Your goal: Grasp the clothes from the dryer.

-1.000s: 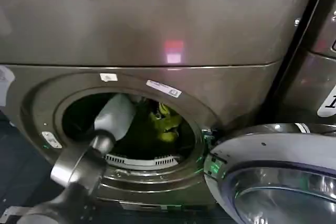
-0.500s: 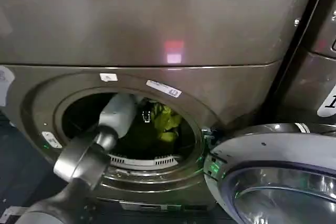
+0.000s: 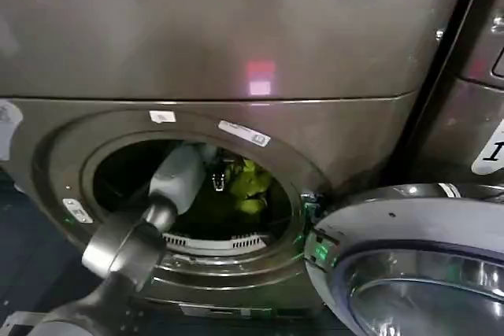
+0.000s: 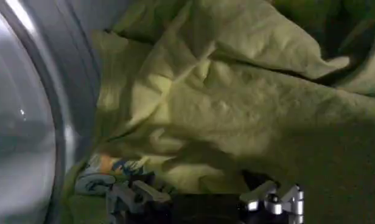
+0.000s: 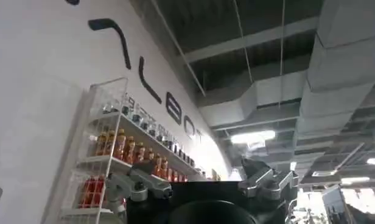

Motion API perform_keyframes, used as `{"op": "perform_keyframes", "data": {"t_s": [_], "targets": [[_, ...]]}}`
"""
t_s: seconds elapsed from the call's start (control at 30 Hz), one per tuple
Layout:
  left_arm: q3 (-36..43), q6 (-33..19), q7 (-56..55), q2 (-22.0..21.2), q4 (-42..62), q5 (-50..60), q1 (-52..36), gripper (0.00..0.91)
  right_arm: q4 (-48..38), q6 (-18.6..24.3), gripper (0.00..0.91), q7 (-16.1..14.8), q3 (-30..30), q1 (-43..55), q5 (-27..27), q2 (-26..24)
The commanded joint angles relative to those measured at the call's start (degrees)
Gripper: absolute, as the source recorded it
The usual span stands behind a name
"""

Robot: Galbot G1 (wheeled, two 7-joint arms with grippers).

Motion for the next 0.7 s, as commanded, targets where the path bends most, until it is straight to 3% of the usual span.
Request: {"op": "perform_keyframes", "data": {"t_s": [0.03, 0.43, 0.7], "targets": [[0.27, -1.03, 1.66, 0.19, 0.91, 0.1, -0.23, 0.0, 0.0, 0.1, 0.907, 0.01, -0.63, 0.49, -0.08, -0.02], [-1.21, -1.93, 1.17, 0.49, 0.21, -1.79, -0.14, 0.0, 0.15, 0.2, 0.907, -0.02, -0.98, 0.7, -0.13, 0.43], [-6.8, 0.89, -13.34, 2.36, -8.87, -5.53, 5.47, 0.0, 0.77, 0.19, 0.907, 0.01, -2.13, 1.58, -0.16, 0.77]]}}
